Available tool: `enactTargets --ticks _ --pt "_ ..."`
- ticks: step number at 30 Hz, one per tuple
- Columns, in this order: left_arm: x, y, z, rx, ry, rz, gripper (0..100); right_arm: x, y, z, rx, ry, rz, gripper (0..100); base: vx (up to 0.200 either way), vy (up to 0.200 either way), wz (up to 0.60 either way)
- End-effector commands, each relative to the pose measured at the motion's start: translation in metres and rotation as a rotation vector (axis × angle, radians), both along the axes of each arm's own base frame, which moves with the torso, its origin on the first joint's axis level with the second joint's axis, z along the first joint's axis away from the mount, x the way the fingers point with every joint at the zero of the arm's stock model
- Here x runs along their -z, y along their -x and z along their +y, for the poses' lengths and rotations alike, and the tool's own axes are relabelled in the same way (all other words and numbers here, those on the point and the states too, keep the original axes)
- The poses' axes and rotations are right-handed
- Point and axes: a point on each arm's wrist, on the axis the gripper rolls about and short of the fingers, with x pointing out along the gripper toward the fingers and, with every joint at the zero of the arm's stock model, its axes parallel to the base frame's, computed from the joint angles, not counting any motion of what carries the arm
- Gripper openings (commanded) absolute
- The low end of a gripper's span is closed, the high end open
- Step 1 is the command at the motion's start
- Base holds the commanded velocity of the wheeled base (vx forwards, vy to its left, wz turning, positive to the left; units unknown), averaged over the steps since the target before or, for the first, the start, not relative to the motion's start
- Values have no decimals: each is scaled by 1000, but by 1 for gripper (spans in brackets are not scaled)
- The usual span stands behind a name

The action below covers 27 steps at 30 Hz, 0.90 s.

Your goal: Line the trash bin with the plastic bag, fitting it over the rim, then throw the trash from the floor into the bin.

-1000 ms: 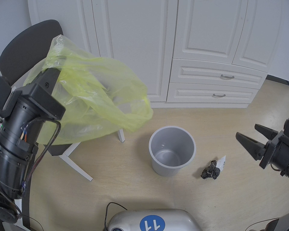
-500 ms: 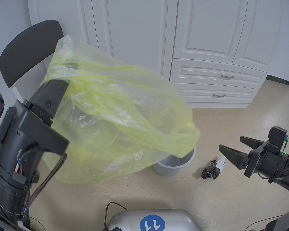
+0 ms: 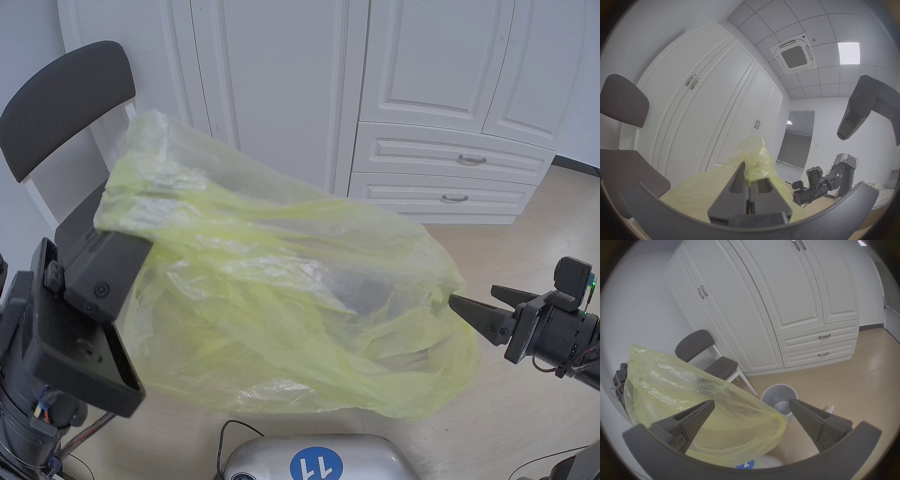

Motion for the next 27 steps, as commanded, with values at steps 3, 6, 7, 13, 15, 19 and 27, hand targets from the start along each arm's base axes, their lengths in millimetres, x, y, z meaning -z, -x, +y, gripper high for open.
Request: enactTargets --ticks 3,6,7,13,15,19,27 --pt "-4 2 3 14 26 -2 0 11 9 3 -81 64 77 100 0 0 0" --pt "-11 3 4 21 63 -11 0 16 10 3 -121 92 123 100 0 0 0" --pt "-16 3 6 26 85 -15 0 21 10 4 -138 102 141 100 0 0 0" --pt "-30 8 13 43 160 -32 0 41 8 9 -217 145 216 100 0 0 0" --pt "-30 8 14 44 164 -33 0 46 5 12 -218 157 245 100 0 0 0" --pt "-31 9 15 45 165 -35 0 56 -1 18 -213 183 284 100 0 0 0" --pt "-29 12 13 84 175 -16 0 49 -4 22 -206 57 214 100 0 0 0"
